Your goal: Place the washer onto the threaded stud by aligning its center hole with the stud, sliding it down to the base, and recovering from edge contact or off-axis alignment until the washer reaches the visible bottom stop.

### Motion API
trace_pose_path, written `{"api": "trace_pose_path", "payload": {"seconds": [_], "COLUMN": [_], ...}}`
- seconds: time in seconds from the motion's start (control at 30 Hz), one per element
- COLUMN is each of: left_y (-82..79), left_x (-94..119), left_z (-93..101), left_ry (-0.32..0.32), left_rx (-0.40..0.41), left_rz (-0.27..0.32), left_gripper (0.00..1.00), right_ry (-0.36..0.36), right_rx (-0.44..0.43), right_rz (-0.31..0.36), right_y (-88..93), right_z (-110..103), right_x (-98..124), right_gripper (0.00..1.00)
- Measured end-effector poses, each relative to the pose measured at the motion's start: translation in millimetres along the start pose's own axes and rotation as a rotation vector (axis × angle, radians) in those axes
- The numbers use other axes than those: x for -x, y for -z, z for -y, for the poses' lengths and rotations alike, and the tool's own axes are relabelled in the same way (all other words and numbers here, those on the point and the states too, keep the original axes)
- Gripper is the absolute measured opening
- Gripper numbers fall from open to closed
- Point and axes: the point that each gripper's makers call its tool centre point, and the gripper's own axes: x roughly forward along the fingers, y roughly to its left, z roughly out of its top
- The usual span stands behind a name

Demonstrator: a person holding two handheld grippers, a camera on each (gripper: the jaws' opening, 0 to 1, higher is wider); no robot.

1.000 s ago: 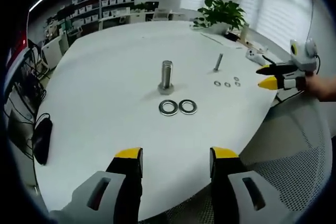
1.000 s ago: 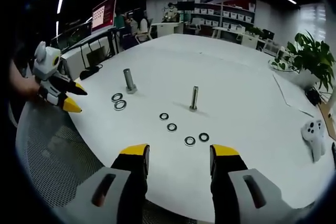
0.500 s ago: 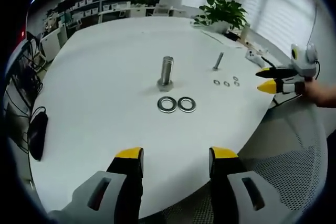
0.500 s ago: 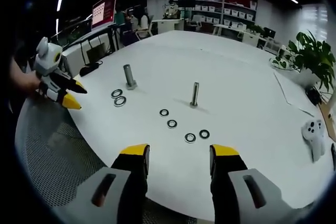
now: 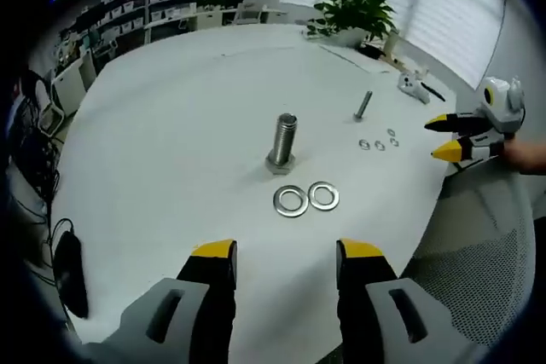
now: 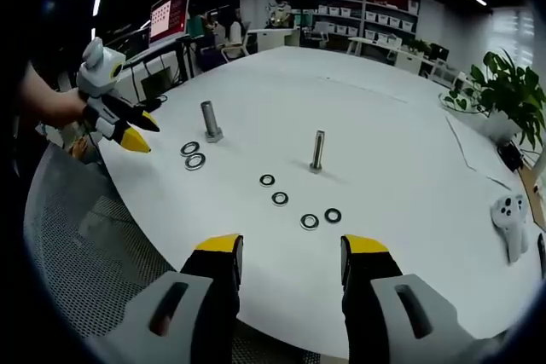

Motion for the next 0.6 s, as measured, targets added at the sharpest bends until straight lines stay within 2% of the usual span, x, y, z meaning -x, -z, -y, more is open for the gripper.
{"api": "trace_pose_path", "payload": {"seconds": [0.13,0.23,0.33,0.5,0.6], "left_y": [-9.3,-14.8,-18.2,-20.6,-18.8], "left_x": [-11.8,-21.2,-28.4,-38.7,-44.9], "left_z": [0.8,11.4,8.5,9.5,12.0], "left_ry": [0.024,0.099,0.089,0.099,0.121], "left_rx": [-0.077,-0.106,-0.192,-0.265,-0.331], "left_rz": [-0.037,-0.07,-0.101,-0.138,-0.18], "left_gripper": [0.42,0.36,0.34,0.34,0.31], "right_ry": [0.005,0.008,0.008,0.009,0.01], "right_rx": [-0.001,-0.007,-0.004,-0.008,-0.009], "right_rz": [0.002,0.005,0.008,0.013,0.013], "right_y": [-0.2,-0.5,-1.0,-1.7,-1.5], "right_z": [0.6,1.3,1.3,1.8,2.7], "right_x": [0.4,0.7,0.9,1.4,1.5], "right_gripper": [0.49,0.49,0.49,0.49,0.49]}}
